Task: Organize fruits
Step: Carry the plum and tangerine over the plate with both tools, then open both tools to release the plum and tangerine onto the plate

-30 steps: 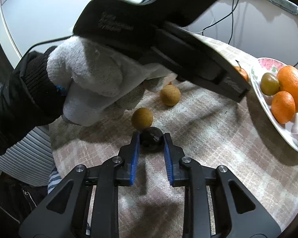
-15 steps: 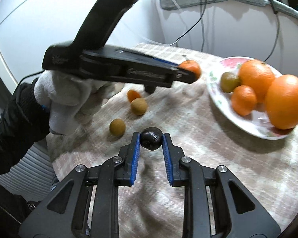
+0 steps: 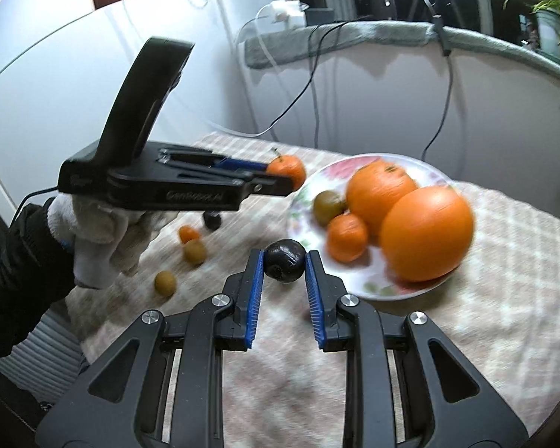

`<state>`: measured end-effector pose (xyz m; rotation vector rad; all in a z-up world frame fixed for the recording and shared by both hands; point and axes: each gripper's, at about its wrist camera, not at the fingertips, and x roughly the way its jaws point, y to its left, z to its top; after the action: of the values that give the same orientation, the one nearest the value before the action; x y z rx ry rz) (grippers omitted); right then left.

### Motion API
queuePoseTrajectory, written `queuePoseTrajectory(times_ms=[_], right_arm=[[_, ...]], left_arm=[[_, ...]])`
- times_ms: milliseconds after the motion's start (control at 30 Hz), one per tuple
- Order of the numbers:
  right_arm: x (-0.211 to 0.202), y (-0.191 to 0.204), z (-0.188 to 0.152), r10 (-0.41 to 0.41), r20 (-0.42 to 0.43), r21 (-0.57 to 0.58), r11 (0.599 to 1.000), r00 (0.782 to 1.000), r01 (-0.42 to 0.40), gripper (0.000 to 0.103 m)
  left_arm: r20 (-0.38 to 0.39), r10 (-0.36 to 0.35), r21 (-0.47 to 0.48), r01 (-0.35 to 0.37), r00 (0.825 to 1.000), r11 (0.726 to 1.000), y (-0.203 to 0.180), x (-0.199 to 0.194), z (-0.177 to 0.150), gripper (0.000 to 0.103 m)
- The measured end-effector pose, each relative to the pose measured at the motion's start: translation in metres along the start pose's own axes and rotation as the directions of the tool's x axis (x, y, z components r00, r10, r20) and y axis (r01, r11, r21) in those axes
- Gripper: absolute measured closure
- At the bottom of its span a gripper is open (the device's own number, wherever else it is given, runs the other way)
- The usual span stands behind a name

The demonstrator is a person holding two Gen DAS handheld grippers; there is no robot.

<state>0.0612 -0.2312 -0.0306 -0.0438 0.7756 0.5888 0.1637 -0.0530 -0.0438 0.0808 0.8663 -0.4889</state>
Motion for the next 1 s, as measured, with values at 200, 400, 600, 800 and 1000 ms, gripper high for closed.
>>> queuePoseTrajectory(times_ms=[200, 400, 600, 800, 1000], right_arm=[[0.001, -0.016, 0.005, -0.045, 0.010, 0.014, 0.999, 0.999, 0.045, 0.079], [0.008, -0.017, 0.007, -0.072, 0.007, -0.002, 0.997, 0.997, 0.072, 0.079], [0.013, -0.019, 0.008, -0.074, 0.003, -0.009, 0.997, 0.997, 0.074, 0.079], [0.015, -0.021, 0.009, -0.082, 0.003, -0.011, 0.997, 0.997, 0.082, 0.079], [0.017, -0.023, 0.009, -0.085, -0.004, -0.013, 0.996, 0.996, 0.085, 0.079]], left_arm=[[0.000, -0.012, -0.002, 0.012, 1.000, 1.000, -0.003, 0.007, 0.008, 0.072], [-0.006, -0.010, 0.002, 0.010, 1.000, 1.000, -0.006, 0.019, 0.016, 0.072], [-0.004, -0.011, -0.007, 0.011, 1.000, 1.000, -0.004, 0.027, 0.023, 0.072], [-0.008, -0.008, -0.001, 0.008, 1.000, 1.000, -0.006, 0.033, 0.029, 0.072], [-0.013, -0.001, -0.010, 0.001, 1.000, 1.000, -0.006, 0.038, 0.033, 0.071]])
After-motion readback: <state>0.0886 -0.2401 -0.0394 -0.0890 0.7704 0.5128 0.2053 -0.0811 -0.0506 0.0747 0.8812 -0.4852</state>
